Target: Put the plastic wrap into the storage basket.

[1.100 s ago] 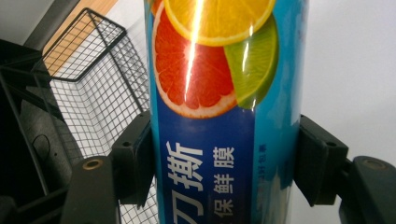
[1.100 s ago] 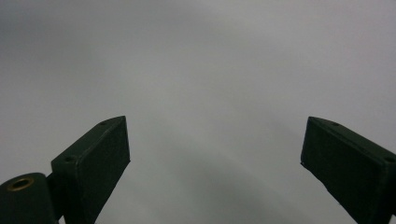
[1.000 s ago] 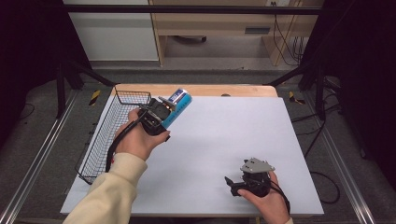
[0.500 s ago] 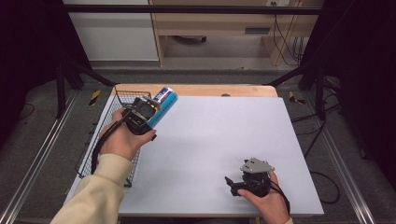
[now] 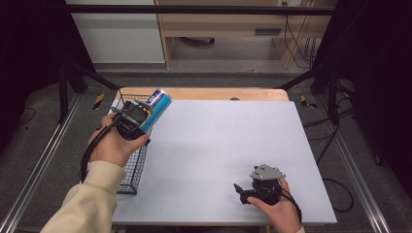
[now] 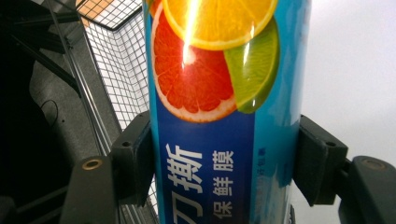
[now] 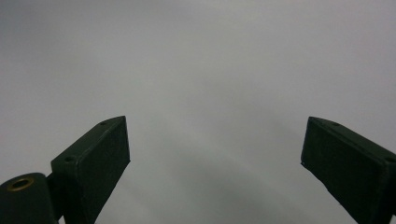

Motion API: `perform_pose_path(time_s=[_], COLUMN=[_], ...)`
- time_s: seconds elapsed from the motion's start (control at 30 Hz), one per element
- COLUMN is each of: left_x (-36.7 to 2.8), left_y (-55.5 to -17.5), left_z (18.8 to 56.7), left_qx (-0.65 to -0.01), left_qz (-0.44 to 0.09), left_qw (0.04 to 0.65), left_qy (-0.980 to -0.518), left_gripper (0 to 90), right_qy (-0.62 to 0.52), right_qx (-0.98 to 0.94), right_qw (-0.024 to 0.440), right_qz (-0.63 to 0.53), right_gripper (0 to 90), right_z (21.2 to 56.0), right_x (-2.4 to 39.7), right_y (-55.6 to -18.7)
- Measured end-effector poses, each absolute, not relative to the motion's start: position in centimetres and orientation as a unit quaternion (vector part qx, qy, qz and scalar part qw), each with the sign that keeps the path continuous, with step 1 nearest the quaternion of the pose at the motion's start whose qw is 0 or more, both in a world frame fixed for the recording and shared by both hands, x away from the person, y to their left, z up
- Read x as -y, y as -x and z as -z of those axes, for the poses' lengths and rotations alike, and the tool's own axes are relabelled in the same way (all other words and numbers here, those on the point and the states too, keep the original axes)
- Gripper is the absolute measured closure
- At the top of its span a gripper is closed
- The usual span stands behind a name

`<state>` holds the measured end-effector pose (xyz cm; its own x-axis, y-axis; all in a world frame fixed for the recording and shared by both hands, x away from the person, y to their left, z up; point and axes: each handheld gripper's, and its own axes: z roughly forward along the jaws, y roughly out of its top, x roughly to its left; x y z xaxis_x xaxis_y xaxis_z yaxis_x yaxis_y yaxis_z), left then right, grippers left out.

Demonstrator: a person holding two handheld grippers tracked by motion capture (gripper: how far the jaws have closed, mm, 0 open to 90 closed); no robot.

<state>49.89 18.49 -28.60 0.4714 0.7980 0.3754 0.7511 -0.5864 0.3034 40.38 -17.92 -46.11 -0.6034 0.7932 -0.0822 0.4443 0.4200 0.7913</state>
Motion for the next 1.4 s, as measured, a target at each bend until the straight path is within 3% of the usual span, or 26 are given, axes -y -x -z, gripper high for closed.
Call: perform_pose_path(time_s=[1.4], left_x=[-23.8], left_y=[-48.7], left_z=[30.6], left_qx=[-0.498], left_qz=[-0.227], left_qw=[0.042], left_qy=[-0.836], left_gripper=[32.1], right_qy=[-0.380], right_qx=[-0.812], right_qw=[0.230], right_qz=[-0.378], right_gripper=[8.0], right_z=[46.2], right_x=[17.9], right_y=[-40.4])
